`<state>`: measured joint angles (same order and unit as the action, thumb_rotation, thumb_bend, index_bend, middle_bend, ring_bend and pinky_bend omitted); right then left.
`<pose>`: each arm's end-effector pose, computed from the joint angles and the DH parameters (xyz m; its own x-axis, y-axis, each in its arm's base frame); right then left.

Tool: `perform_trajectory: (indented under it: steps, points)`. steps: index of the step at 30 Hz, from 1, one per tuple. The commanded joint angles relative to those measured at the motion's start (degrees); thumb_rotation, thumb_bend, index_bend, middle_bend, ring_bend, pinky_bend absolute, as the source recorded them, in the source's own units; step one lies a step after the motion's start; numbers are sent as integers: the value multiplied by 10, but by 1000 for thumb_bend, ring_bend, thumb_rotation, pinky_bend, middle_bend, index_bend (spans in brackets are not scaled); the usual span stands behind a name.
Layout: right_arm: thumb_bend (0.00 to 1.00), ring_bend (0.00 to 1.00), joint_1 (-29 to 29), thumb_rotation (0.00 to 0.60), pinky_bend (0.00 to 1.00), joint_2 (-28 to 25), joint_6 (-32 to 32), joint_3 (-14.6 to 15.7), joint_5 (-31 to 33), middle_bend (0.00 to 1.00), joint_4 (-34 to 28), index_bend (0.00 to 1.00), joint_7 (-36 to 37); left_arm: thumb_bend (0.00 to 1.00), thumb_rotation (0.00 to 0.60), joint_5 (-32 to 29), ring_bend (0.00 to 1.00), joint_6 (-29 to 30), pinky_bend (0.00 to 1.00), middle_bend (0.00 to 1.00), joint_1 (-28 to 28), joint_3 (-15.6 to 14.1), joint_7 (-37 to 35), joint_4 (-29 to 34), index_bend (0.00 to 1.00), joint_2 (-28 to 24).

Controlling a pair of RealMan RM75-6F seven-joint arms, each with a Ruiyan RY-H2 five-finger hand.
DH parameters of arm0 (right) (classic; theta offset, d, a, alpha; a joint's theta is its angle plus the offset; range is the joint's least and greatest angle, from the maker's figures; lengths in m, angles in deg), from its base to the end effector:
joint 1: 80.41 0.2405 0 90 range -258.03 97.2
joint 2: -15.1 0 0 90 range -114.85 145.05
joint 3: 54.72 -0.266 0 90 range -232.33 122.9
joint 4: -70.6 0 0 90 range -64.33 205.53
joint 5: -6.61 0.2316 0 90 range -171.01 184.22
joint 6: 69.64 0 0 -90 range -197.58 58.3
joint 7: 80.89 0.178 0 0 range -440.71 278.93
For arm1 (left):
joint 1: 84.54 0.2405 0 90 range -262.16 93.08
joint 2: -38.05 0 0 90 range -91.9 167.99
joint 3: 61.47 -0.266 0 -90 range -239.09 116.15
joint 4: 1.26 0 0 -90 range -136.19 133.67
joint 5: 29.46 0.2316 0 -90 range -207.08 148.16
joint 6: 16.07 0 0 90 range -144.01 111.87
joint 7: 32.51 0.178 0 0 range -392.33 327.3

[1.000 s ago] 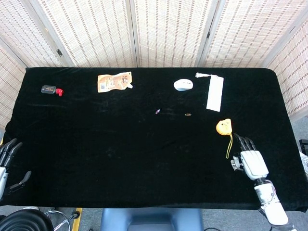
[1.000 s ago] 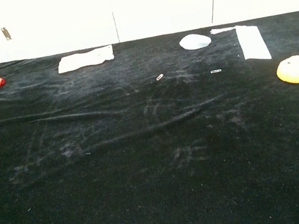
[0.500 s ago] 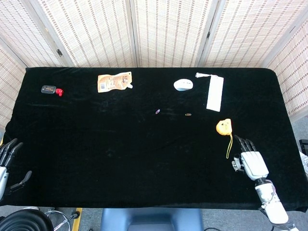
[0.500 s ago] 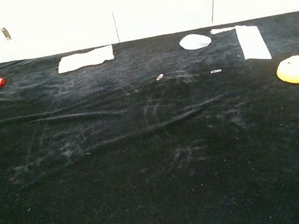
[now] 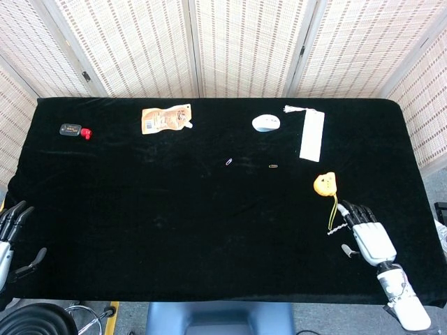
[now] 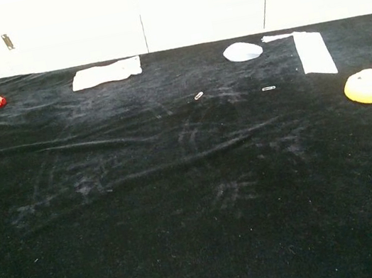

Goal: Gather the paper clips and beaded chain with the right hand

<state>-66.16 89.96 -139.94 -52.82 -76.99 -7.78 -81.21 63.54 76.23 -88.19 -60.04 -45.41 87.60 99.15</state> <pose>-0.3550 -0.2522 0.0528 0.4703 -0.2584 0.8438 -0.8823 -0.1181 0.4556 -0.3227 0.2041 0.1740 0.2884 -0.0703 0.9549 0.9471 -0.1256 -0.2953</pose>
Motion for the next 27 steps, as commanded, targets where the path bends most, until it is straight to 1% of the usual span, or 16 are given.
perform_trajectory:
  steps: [1, 7, 10, 12, 14, 18, 21, 23, 27]
  points:
    - [279, 0, -10, 600, 0, -23, -19, 3, -10, 0, -26, 0, 0, 398, 600, 0, 0, 0, 0, 0, 0, 0, 0, 0, 0, 0]
    - [280, 0, -44, 600, 0, -84, -81, 15, -36, 0, -100, 0, -11, 398, 600, 1, 0, 0, 0, 0, -1, 0, 2, 0, 0, 1]
    - [279, 0, -70, 600, 0, -112, -120, 25, -49, 0, -139, 0, -38, 398, 600, 2, 0, -2, 0, 0, -2, -1, 6, 0, 0, 2]
    - [279, 0, -90, 600, 0, -118, -158, 28, -65, 0, -152, 0, -60, 398, 600, 3, 0, -3, 0, 0, -2, -2, 11, 1, 0, 3]
    - [280, 0, -110, 600, 0, -112, -191, 32, -79, 0, -155, 0, -84, 398, 600, 3, 0, -5, 0, 0, -3, -2, 17, 2, 0, 4]
    - [280, 0, -134, 600, 0, -80, -226, 27, -88, 0, -136, 0, -121, 398, 600, 4, 0, -7, 0, 0, -4, -3, 28, 4, 0, 7]
    - [278, 0, -142, 600, 0, -60, -241, 19, -89, 0, -118, 0, -125, 398, 600, 7, 0, -6, 0, 0, -4, -5, 37, 6, 0, 9]
    - [276, 0, -143, 600, 0, -58, -244, 17, -92, 0, -115, 0, -126, 398, 600, 10, 0, -5, 0, 0, -3, -6, 41, 7, 0, 10]
    - [274, 0, -148, 600, 0, -58, -253, 13, -102, 0, -109, 0, -103, 398, 600, 14, 0, -3, 0, 0, -2, -8, 49, 9, 0, 13]
